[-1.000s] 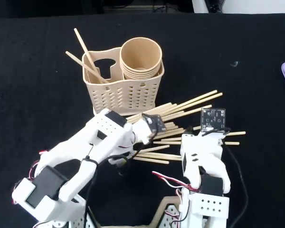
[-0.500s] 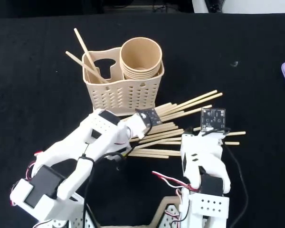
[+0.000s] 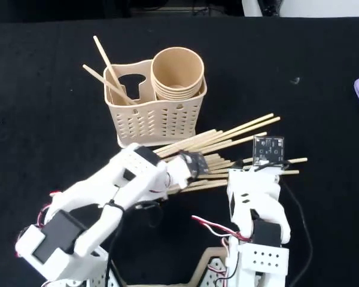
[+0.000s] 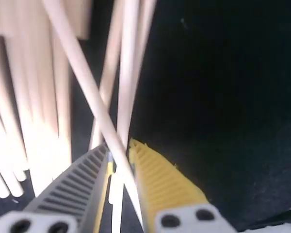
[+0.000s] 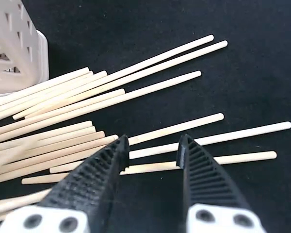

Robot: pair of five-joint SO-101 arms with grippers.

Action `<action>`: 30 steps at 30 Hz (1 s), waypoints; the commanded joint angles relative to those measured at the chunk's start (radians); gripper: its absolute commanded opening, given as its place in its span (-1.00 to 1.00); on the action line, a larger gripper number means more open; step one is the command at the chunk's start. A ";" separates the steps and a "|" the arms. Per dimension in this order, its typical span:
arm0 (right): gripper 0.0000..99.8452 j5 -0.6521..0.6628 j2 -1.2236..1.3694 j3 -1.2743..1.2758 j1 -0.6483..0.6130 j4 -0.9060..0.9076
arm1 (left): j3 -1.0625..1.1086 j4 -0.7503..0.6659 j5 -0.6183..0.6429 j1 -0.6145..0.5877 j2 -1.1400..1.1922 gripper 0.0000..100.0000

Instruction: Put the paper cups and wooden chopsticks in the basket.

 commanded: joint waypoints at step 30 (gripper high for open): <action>-0.65 0.000 -0.015 -0.054 0.014 -0.021 | -0.097 0.127 0.006 -0.051 -0.003 -0.91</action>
